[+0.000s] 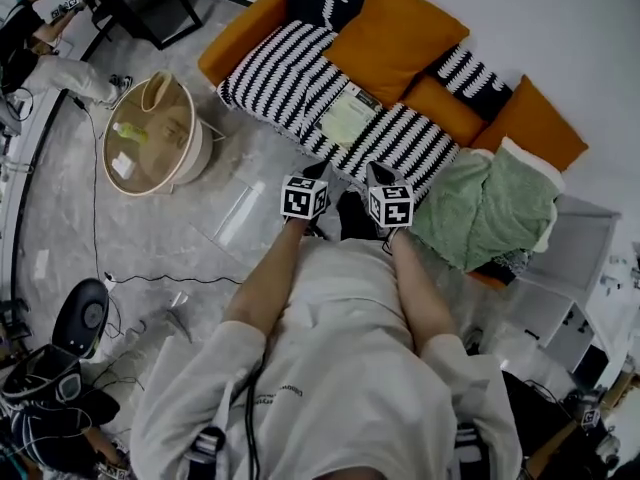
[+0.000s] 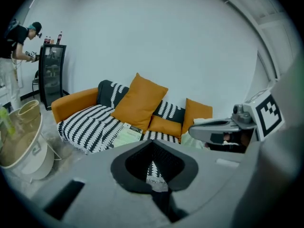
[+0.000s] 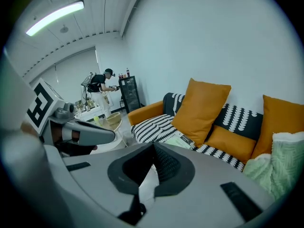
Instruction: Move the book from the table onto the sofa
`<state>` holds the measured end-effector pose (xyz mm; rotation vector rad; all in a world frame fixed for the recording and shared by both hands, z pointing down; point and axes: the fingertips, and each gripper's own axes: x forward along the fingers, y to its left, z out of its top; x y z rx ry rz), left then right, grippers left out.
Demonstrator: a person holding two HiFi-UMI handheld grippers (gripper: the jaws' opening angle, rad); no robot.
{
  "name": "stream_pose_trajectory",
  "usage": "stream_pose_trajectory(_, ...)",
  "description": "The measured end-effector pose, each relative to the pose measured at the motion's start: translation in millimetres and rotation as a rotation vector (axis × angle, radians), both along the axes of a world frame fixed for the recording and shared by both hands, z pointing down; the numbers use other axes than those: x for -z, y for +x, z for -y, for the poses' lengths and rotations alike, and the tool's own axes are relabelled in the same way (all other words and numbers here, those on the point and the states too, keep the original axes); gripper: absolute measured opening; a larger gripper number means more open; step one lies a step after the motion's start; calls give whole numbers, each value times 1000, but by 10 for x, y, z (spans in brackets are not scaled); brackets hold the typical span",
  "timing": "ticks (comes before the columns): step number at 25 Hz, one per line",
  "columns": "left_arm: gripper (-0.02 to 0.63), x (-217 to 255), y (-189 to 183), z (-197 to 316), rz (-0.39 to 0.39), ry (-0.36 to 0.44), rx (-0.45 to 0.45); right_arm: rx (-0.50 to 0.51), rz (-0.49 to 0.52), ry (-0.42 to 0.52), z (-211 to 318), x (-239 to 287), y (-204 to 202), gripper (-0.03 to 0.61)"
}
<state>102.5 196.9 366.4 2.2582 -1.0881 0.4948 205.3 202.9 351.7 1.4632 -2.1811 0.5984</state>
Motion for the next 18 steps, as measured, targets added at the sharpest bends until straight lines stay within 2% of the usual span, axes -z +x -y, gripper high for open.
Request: stream_pose_trajectory(18, 8, -21, -27, -154, 16, 15, -3, -24, -9, -1, -172, -98, 56, 6)
